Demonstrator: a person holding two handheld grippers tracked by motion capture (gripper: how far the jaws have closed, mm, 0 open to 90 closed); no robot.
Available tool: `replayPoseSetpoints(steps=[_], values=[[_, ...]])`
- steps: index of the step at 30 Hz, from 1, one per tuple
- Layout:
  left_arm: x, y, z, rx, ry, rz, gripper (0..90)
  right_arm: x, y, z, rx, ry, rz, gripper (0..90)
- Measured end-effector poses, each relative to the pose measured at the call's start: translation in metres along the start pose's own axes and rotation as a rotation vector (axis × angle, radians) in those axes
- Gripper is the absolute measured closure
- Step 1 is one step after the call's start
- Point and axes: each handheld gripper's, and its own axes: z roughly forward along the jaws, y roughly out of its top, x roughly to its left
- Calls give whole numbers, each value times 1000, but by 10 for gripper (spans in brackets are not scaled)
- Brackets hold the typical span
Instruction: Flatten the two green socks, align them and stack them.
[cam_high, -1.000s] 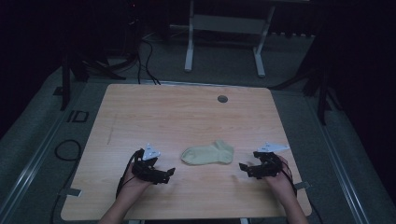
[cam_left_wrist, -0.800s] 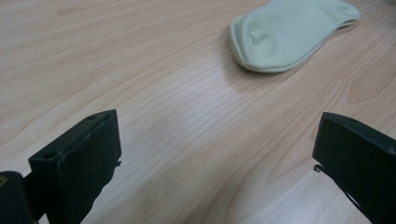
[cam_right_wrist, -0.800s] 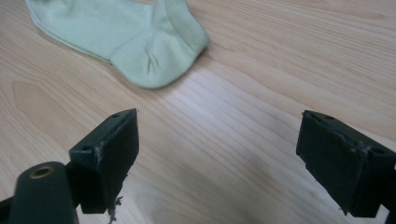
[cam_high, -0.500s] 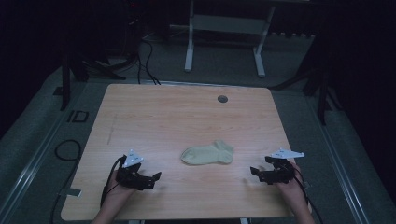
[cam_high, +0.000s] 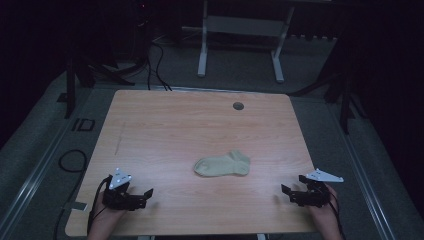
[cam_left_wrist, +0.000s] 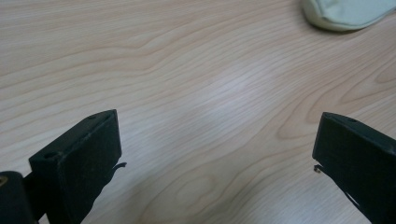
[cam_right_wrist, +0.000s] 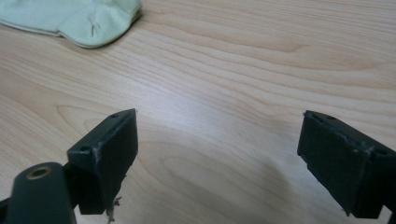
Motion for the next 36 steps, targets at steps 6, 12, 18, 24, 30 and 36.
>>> replayPoseSetpoints(steps=[6,12,18,24,30,36], values=[[6,-9,-12,-19,17,-30,14,-10,-8,-10,9,-27,36,123],[12,-16,-21,-37,30,-71,14,-14,-13,-15,-12,-30,62,124],[16,-23,-33,-88,56,-111,14,-18,-21,-20,-45,-53,84,125],[23,-31,-38,-125,101,-164,14,-21,-26,-22,-72,-79,108,130],[25,-37,-43,-173,156,-190,14,-24,-24,-24,-112,-108,119,131],[22,-42,-43,-193,154,-198,14,-20,-23,-20,-109,-119,97,132]])
